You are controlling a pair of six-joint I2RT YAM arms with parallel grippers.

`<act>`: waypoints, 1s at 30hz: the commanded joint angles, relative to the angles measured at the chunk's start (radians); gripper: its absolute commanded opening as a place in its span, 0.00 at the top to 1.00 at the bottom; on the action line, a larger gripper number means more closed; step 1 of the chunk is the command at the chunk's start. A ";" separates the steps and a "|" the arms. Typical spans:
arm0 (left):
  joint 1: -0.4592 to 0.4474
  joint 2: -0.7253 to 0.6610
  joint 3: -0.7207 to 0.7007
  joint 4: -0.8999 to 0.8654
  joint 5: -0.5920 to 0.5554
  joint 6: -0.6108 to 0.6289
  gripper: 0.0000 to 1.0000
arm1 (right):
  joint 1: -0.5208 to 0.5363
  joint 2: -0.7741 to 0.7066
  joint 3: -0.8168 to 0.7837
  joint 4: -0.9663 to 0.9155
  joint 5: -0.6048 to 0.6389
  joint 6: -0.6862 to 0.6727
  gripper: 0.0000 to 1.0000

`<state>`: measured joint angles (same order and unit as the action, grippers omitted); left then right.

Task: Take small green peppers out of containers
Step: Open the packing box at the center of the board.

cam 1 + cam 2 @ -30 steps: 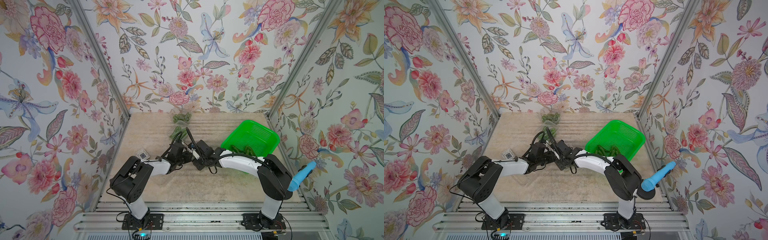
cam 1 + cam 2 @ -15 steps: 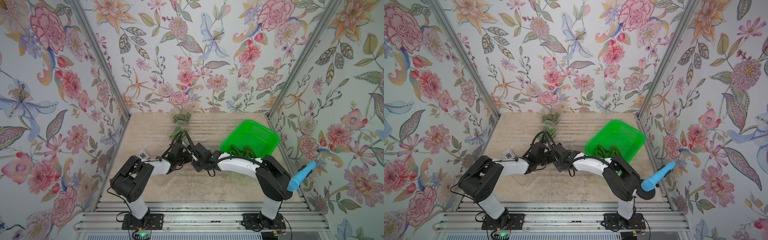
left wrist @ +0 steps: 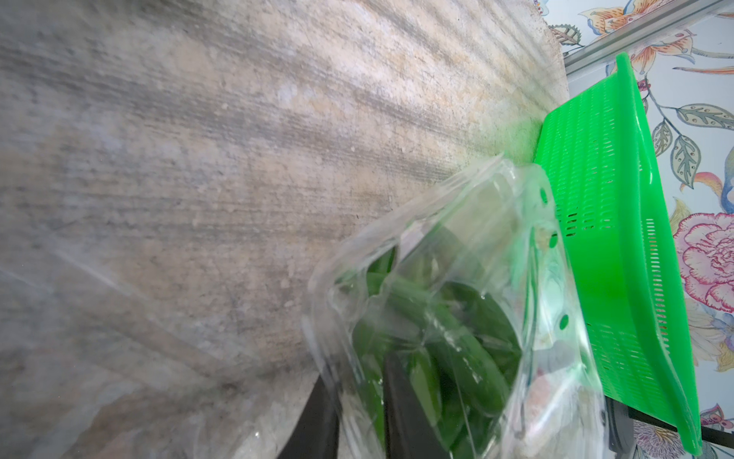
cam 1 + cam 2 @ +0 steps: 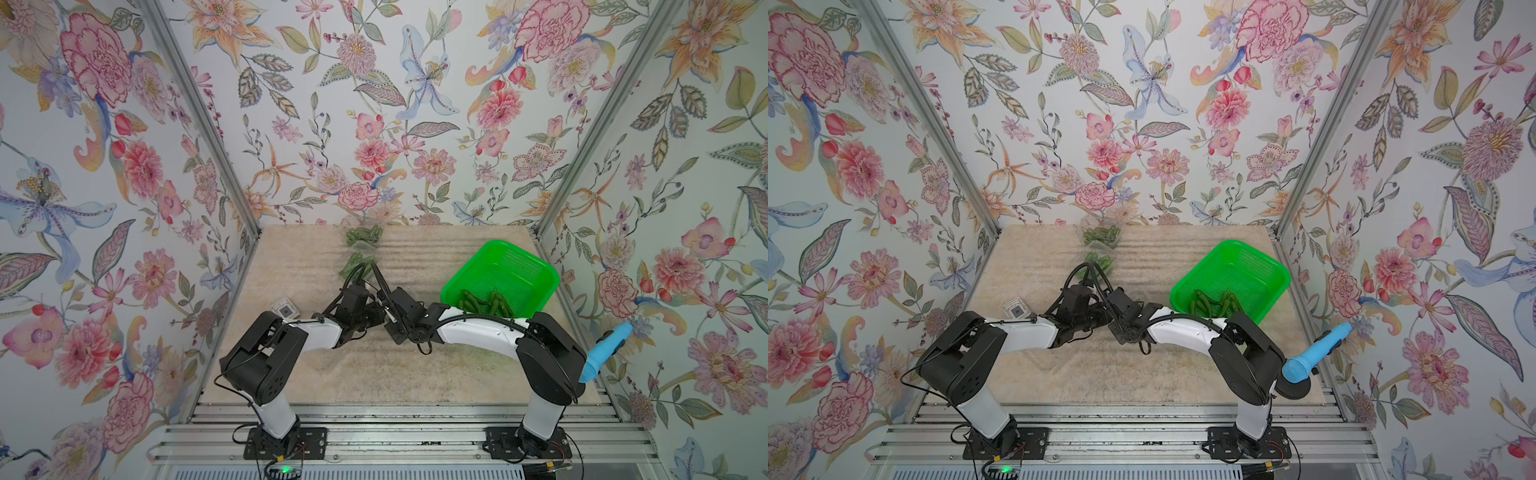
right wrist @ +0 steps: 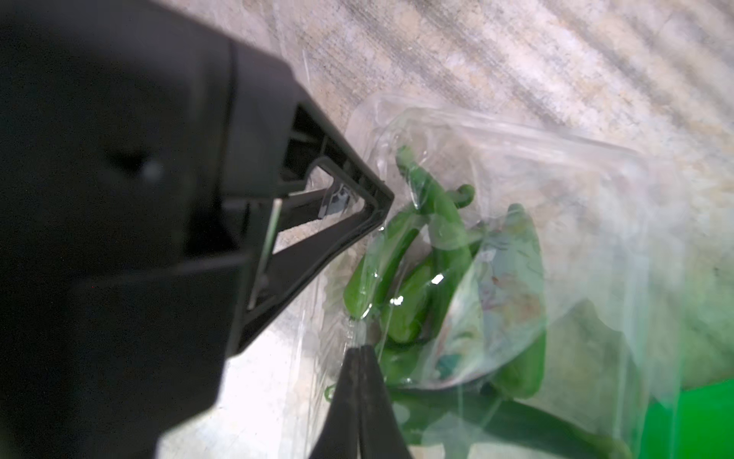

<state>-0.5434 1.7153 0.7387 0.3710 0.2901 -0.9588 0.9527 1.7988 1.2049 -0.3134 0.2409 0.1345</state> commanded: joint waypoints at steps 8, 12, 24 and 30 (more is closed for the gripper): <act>0.010 0.042 -0.002 -0.036 -0.019 0.000 0.80 | -0.046 -0.089 0.008 -0.087 0.136 -0.039 1.00; 0.011 0.042 -0.002 -0.040 -0.020 0.005 0.80 | -0.056 -0.093 0.024 -0.087 0.153 -0.051 1.00; 0.020 0.005 -0.018 -0.010 -0.011 -0.009 0.76 | -0.063 -0.079 0.064 -0.085 0.144 -0.058 1.00; 0.020 0.004 -0.001 -0.027 -0.013 0.001 0.75 | -0.068 -0.065 0.060 -0.089 0.118 -0.053 0.97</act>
<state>-0.5301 1.7245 0.7326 0.3855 0.3061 -0.9619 0.8883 1.7473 1.2438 -0.3809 0.3664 0.0826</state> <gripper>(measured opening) 0.243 0.043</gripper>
